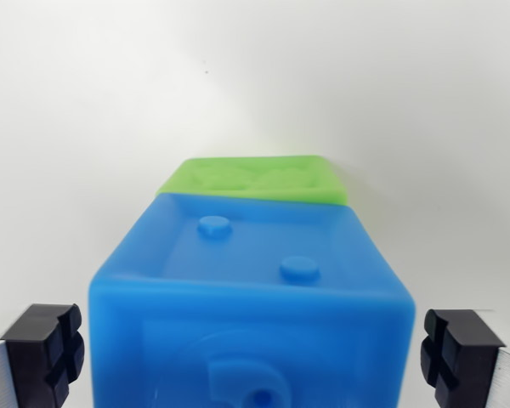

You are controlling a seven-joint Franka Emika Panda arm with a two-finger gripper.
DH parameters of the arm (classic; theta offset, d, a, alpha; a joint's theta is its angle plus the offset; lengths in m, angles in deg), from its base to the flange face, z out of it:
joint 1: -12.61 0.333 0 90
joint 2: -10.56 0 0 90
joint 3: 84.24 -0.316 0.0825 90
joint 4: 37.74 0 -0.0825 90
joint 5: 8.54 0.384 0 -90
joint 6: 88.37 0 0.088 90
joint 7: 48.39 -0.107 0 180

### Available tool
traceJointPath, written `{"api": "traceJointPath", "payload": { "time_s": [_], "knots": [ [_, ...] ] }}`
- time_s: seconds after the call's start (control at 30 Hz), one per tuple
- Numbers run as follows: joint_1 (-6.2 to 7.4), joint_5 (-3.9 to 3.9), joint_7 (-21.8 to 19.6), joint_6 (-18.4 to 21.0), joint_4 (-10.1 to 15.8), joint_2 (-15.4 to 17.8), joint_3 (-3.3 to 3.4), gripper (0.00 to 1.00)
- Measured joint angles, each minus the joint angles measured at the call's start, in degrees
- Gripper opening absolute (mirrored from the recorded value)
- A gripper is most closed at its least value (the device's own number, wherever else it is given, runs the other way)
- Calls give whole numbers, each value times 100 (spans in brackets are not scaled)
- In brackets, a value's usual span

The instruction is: Stack cube

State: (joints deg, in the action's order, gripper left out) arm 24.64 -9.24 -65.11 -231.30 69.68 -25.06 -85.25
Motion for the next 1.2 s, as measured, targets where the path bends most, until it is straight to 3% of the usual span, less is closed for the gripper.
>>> {"api": "traceJointPath", "payload": {
  "time_s": [0.47, 1.2],
  "knots": [
    [0, 0, 0, 353, 43, 403, 0, 100],
    [0, 7, 3, 1286, -62, 1244, -4, 100]
  ]
}}
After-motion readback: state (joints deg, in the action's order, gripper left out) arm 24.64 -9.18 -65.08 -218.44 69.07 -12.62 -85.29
